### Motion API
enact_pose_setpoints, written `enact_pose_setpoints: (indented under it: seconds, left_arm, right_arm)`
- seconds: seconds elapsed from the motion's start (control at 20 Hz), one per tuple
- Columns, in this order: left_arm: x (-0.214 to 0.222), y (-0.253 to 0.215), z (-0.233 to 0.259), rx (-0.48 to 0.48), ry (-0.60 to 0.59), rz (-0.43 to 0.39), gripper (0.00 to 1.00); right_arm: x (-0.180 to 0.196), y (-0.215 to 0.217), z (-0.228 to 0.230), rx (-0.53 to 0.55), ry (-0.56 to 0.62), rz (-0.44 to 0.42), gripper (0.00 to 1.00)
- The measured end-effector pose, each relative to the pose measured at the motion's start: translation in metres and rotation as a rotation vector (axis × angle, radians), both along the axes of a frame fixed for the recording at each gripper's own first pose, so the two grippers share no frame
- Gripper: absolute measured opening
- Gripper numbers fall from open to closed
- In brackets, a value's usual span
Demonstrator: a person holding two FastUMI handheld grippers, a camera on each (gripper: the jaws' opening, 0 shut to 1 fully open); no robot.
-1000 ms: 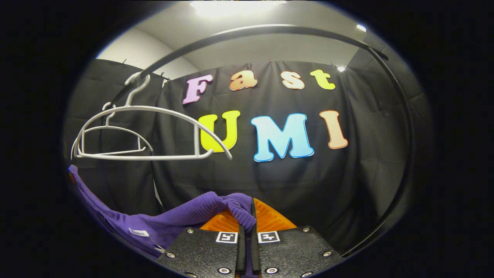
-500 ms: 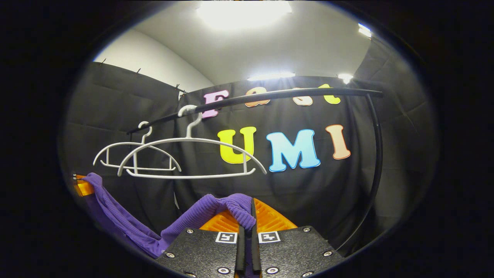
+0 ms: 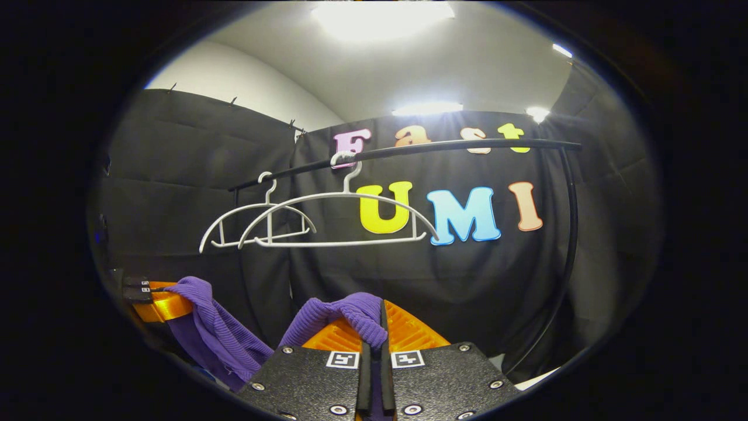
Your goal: Grasp the clothes on the hanger with both hands and then place them into the laundry hamper below.
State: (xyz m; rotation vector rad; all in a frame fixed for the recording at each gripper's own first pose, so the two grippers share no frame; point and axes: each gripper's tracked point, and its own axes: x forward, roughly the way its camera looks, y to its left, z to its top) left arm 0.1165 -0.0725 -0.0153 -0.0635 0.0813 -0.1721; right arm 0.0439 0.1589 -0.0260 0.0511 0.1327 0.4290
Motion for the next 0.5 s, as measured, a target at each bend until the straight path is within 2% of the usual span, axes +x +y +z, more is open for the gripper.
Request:
enact_pose_setpoints:
  seconds: [0.25, 0.3, 0.35, 0.5]
  left_arm:
    - [-0.018, -0.021, -0.035, -0.025, 0.055, -0.045, 0.06]
    - [-0.021, -0.024, -0.042, -0.033, 0.066, -0.052, 0.11]
    - [-0.023, -0.029, -0.051, -0.043, 0.081, -0.06, 0.06]
    - [-0.027, -0.036, -0.081, -0.058, 0.128, -0.076, 0.06]
  right_arm:
    - [-0.027, 0.012, -0.047, -0.022, 0.097, 0.024, 0.06]
    - [-0.033, 0.015, -0.057, -0.03, 0.114, 0.025, 0.06]
    - [-0.038, 0.015, -0.065, -0.039, 0.129, 0.025, 0.06]
    - [-0.05, 0.022, -0.097, -0.066, 0.182, 0.035, 0.06]
